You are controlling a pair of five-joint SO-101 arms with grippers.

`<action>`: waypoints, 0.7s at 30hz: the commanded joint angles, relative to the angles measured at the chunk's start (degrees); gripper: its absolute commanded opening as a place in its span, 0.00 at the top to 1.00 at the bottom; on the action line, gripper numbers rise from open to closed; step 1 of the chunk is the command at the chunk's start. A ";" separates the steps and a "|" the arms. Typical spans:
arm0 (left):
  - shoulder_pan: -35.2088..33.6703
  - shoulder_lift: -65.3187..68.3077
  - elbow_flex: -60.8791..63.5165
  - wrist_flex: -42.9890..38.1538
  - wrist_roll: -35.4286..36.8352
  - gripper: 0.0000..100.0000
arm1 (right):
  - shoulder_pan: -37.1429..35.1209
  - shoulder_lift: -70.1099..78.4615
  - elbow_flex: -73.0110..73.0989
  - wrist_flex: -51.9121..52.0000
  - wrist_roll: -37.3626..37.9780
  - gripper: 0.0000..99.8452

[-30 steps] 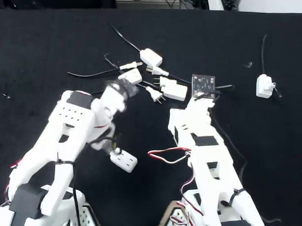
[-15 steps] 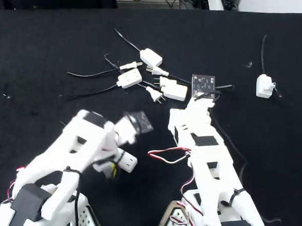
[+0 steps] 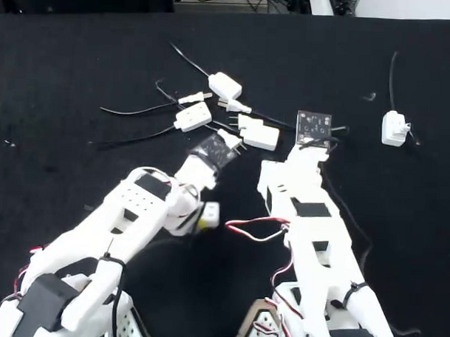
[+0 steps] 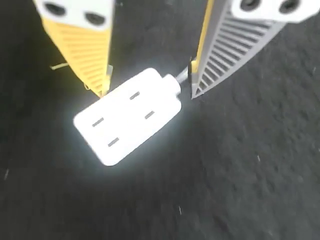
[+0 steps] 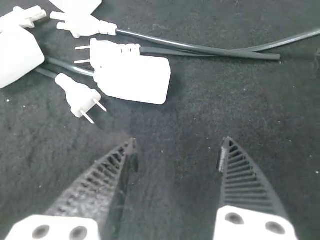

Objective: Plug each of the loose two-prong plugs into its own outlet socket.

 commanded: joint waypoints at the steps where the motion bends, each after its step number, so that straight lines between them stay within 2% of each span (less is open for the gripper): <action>1: 1.10 -1.41 -0.31 -5.01 5.19 0.74 | 1.14 -1.98 -1.98 -0.97 -0.44 0.75; 4: 0.75 -1.93 -0.40 -3.16 4.40 0.74 | 1.14 -1.98 -1.98 -0.97 -0.44 0.75; 10: 0.75 -3.69 -4.70 11.52 -3.43 0.75 | 0.88 -1.98 -1.98 -0.97 -0.35 0.75; 14: -0.66 -7.38 -6.55 17.23 -6.59 0.75 | 0.88 -1.98 -2.07 -0.97 -0.26 0.75; 17: -5.32 -9.85 -5.58 14.95 -6.24 0.75 | 0.88 -1.98 -2.07 -0.97 -0.26 0.75; 21: -9.80 -10.02 0.84 6.24 -0.62 0.75 | 0.88 -1.98 -2.07 -0.97 -0.26 0.75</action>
